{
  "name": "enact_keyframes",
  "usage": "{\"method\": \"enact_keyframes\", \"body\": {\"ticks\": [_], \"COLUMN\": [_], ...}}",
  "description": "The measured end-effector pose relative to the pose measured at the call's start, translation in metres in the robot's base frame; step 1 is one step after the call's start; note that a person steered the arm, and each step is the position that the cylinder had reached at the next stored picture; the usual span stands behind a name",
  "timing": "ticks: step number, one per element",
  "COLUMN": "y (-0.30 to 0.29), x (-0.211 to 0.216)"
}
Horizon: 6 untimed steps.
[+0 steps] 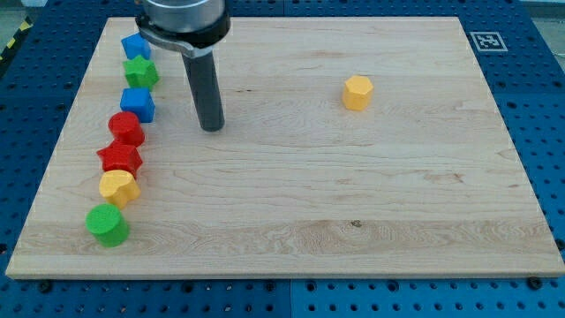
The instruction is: Slightly move the blue cube to left
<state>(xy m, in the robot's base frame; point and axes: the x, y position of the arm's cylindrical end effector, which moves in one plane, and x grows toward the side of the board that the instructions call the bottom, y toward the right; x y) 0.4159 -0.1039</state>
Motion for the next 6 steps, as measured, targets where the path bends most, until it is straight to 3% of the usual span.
{"method": "enact_keyframes", "body": {"ticks": [6], "y": [-0.055], "x": [-0.009]}}
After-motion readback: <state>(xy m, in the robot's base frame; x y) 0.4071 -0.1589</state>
